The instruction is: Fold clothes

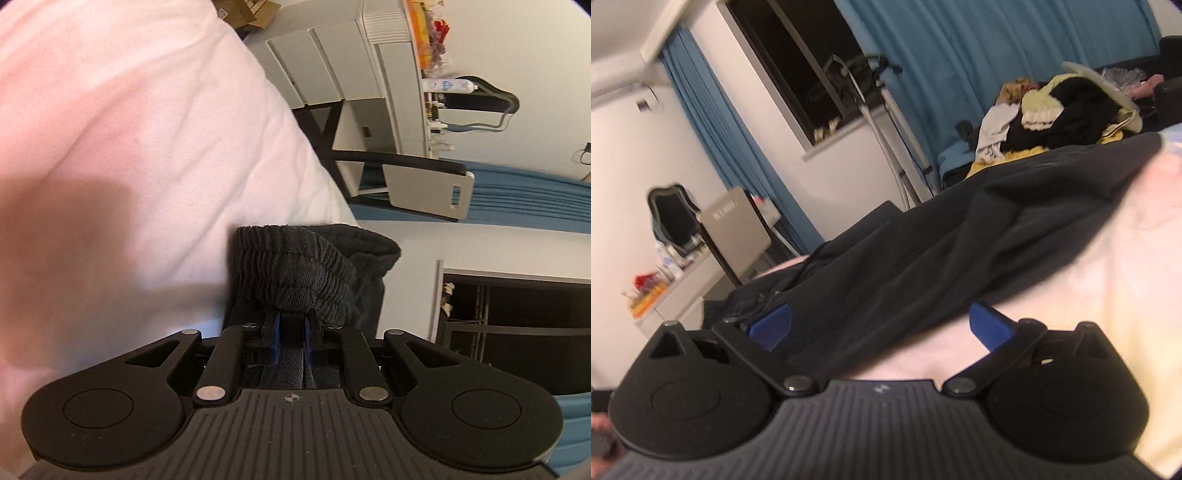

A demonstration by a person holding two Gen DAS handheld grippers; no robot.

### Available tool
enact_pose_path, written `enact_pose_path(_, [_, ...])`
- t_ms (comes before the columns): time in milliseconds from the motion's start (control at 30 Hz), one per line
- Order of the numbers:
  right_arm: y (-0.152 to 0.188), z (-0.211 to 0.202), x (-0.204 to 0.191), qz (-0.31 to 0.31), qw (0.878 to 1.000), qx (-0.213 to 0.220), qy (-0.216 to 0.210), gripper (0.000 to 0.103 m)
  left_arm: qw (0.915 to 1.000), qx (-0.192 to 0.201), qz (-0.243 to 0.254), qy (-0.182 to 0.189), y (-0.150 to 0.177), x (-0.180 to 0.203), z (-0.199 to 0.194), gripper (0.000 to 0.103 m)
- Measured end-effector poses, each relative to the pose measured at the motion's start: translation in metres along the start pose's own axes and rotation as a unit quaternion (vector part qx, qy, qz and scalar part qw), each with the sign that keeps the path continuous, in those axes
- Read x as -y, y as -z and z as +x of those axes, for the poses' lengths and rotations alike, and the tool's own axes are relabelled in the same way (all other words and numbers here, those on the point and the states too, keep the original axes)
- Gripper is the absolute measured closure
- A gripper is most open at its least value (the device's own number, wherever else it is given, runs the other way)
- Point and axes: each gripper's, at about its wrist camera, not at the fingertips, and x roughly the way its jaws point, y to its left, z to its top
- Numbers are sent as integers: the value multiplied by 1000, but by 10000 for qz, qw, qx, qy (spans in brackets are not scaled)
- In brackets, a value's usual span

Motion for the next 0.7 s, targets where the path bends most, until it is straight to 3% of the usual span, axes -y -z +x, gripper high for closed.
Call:
enact_pose_path(133, [-37,82,-34,395,9942,-858,510,2,9999,-11,-45,-113,-4,-11,9,88])
enact_pose_path(200, [-55,121,-51,423,9913,-1012,730,2,9999,2,-52,-158,-6,-16,11,88])
enact_pose_path(367, [-81,192,-72,232,9860,-994,1319,3,9994,157,210,-208,0,-14,13,87])
enact_pose_path(433, [-82,215,-67,302,9809,-1190,1507,6,9991,239,269,-231,3,-14,13,87])
enact_pose_path(533, [-81,230,-57,337,9786,-1118,1696,8,9979,389,421,-294,9,-14,14,87])
enact_pose_path(567, [-80,235,-54,320,9775,-1110,1764,12,9975,412,494,-304,10,-13,15,87])
enact_pose_path(633, [-74,240,-51,-44,9725,-1284,1943,37,9965,457,629,-322,12,-12,18,87])
enact_pose_path(700, [-73,229,-42,12,9754,-1223,1834,67,9965,456,620,-317,12,-13,20,87])
